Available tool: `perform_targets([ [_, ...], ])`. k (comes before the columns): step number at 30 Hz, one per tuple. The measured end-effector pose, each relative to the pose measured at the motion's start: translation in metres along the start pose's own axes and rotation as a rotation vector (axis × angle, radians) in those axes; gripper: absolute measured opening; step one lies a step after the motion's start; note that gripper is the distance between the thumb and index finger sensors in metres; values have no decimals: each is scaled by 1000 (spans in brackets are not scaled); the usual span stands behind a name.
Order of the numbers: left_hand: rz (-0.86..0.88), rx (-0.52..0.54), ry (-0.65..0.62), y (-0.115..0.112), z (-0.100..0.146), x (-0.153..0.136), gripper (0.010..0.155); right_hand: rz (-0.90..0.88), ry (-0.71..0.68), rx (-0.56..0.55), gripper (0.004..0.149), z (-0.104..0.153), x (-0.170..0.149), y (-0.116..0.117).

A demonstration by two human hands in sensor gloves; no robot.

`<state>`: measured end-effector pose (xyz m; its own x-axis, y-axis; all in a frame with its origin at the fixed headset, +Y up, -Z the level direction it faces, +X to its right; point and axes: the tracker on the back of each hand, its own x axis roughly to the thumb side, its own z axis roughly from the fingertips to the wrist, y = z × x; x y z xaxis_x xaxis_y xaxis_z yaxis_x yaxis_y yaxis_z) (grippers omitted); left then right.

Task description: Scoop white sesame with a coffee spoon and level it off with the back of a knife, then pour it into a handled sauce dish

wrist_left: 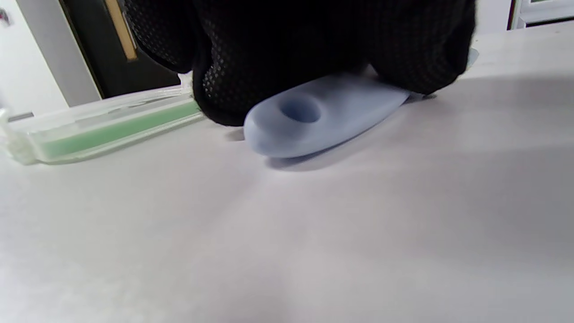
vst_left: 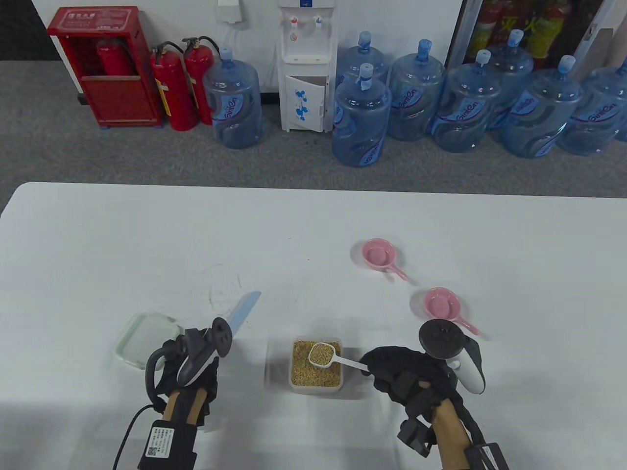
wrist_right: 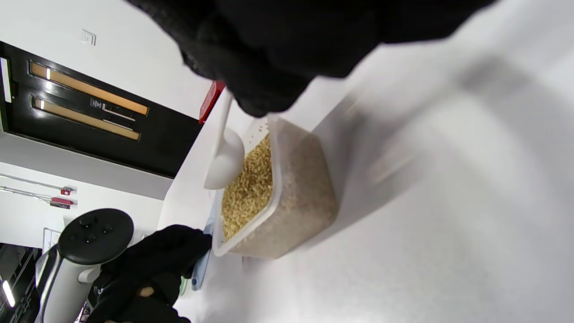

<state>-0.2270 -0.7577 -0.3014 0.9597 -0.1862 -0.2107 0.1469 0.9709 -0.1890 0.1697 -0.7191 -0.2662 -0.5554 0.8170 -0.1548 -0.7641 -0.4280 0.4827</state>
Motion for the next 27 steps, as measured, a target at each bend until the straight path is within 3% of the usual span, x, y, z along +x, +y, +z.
perform_targets([
  [6,-242,55,-25,0,7,19,43,-9,-5,6,42,-1,-1,0],
  [11,-296,67,-30,-2,8,24,46,-11,-6,5,42,0,-1,-1],
  [15,-220,61,-31,9,11,20,58,-13,-6,0,42,0,-1,-2],
  [21,-22,211,-97,38,31,12,63,-7,-6,1,42,0,-1,-2],
  [27,147,282,-206,44,41,9,76,-6,-12,-5,42,-1,-1,-2],
])
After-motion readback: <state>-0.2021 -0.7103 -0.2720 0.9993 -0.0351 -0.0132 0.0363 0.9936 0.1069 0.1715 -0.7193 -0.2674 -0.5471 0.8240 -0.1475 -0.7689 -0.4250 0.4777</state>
